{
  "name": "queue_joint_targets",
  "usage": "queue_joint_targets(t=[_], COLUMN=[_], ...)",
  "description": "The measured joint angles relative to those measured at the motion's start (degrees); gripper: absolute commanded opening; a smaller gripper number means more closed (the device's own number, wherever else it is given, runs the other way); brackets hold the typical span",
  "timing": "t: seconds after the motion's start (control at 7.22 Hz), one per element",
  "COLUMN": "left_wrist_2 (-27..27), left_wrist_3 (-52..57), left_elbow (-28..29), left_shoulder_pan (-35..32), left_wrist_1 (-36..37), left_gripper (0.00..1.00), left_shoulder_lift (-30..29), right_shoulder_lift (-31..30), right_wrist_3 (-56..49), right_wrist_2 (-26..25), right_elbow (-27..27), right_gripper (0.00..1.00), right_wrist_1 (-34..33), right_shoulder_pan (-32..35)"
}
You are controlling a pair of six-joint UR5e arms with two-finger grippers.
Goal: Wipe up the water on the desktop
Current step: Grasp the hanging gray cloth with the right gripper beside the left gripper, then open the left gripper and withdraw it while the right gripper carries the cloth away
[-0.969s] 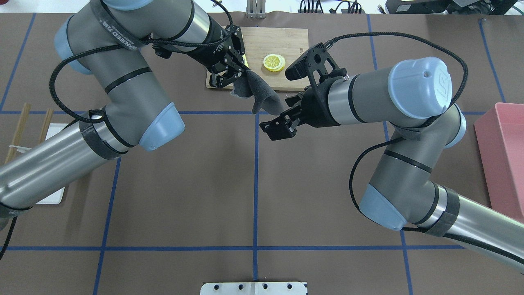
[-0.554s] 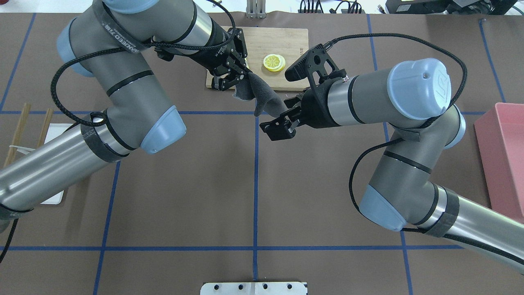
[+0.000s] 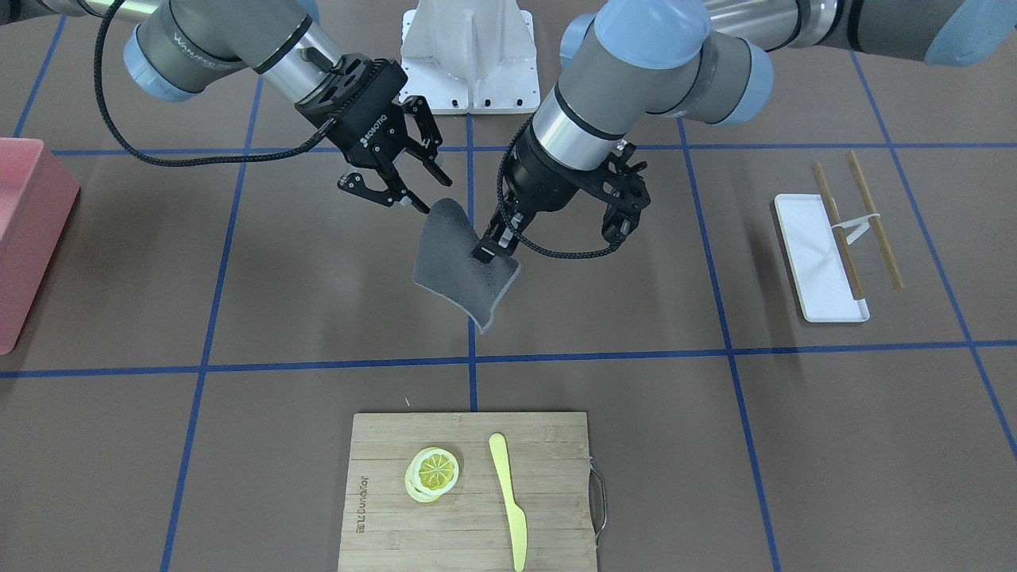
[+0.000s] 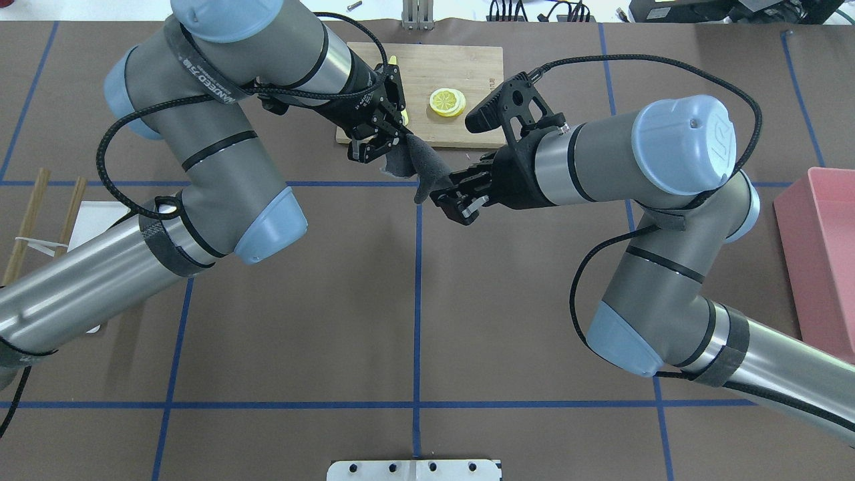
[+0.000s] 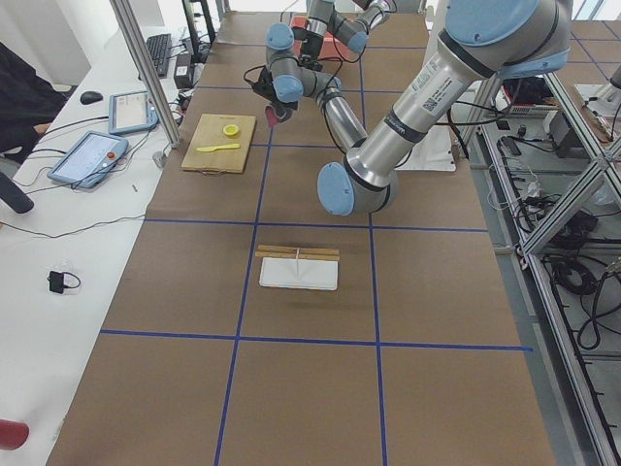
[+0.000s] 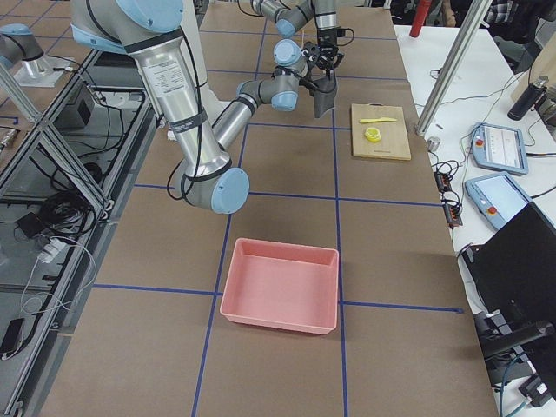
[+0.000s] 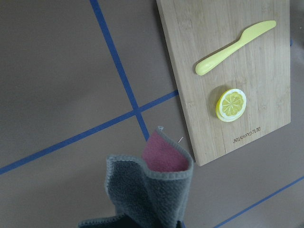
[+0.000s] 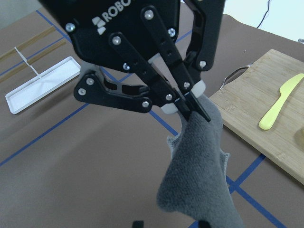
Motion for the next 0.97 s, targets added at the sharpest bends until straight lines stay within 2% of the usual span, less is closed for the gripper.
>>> queue_joint_targets(t=[0.83,0.97], left_wrist_2=[-0.1,-0.1], left_wrist_3=[-0.3,-0.5], left_elbow=[-0.6,-0.8], left_shoulder_pan=[0.4,0.5], left_wrist_1=[0.0,0.0], left_gripper=[0.0,0.0], left_shoulder_lift=[-0.1,-0.2], right_shoulder_lift=[-0.2,-0.3], right_wrist_3=[0.0,0.0], right_wrist_2=[-0.1,-0.1], right_elbow=[-0.1,-0.2], right_gripper=[0.49,0.39], right_wrist_1=[-0.1,-0.1], right_shoulder_pan=[0.1,0.1])
